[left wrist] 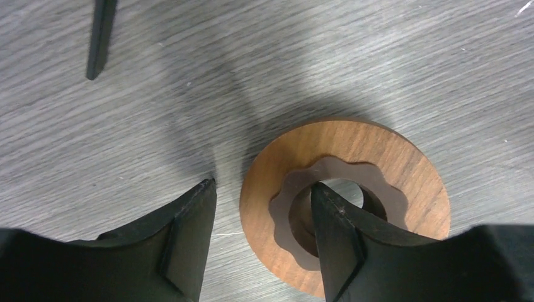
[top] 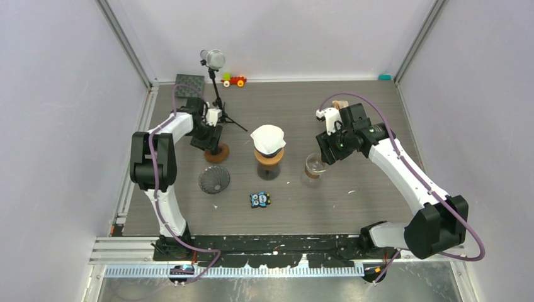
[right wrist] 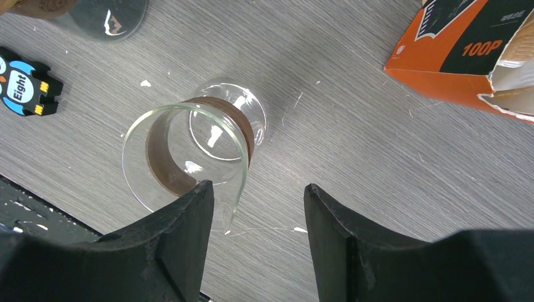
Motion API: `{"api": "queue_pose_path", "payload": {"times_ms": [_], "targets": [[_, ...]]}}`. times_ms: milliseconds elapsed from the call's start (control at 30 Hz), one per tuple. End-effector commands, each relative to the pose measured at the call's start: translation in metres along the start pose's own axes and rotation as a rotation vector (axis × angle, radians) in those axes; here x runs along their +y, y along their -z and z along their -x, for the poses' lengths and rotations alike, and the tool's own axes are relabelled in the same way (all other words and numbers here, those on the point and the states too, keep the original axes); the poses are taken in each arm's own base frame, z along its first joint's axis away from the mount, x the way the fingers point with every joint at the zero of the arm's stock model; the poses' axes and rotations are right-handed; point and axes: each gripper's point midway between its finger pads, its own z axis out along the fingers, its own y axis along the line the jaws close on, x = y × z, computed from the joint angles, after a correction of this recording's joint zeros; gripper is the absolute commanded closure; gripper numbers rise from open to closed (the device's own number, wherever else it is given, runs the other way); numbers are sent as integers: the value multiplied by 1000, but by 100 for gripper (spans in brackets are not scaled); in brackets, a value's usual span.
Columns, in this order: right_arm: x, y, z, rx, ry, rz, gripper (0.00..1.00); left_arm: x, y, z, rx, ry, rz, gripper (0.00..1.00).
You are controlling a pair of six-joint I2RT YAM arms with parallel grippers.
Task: Place the coffee filter in the dripper
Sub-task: Move the coffee server to the center of the board, then pick up the dripper holder from the center of the board.
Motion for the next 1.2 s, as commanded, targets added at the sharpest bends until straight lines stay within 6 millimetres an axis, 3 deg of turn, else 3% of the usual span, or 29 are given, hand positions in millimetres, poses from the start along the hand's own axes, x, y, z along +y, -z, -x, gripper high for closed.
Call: {"api": "queue_pose_path", "payload": {"times_ms": [0,200,367,633,667,767,867,1033,1167], "targets": [[-3,14,9,-46,5,-34,40,-7,7,-1,-26,1,-17,44],[-3,15,10,-42,3,-30,40,-13,23,-4,-58,-6,-25,55],[-2,15,10,-42,0,-23,41,-15,39,0,-101,-18,-20,54],[0,15,8,-39,-2,-18,41,-16,42,2,-111,-23,-24,61],[0,15,7,-39,-2,-18,41,-15,42,2,-111,-23,-22,60],[0,14,4,-33,-1,-14,41,-11,39,2,-105,-24,-3,40],[2,13,3,-31,-3,-5,41,-7,31,2,-85,-21,9,28],[2,10,1,-25,-4,-2,41,-9,17,-1,-44,-9,-23,25],[2,9,-1,-20,-5,-1,41,-10,8,-5,-24,0,-34,28]]}}
